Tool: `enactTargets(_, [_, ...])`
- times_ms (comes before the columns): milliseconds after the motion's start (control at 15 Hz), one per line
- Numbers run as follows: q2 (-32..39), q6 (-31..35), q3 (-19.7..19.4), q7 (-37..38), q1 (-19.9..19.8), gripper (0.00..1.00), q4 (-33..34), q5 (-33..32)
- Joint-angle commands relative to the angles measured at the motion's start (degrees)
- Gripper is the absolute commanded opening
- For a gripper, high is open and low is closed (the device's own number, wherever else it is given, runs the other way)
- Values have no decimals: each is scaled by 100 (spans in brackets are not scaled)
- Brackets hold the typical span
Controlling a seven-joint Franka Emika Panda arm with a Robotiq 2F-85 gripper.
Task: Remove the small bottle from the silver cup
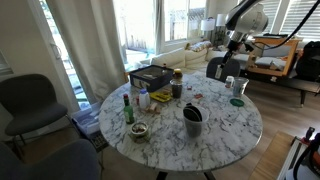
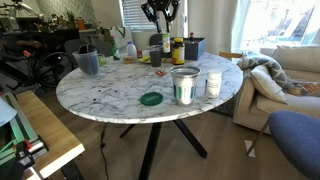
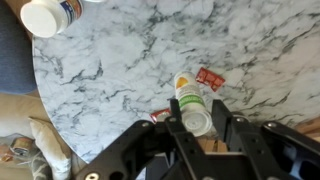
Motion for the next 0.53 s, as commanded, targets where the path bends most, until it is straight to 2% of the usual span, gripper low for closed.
enactTargets(0, [646,14,89,346,108,12,492,210])
enactTargets(200, [1031,8,277,435,81,12,660,268])
enactTargets(467, [1537,733,426,615,37,12,667,137])
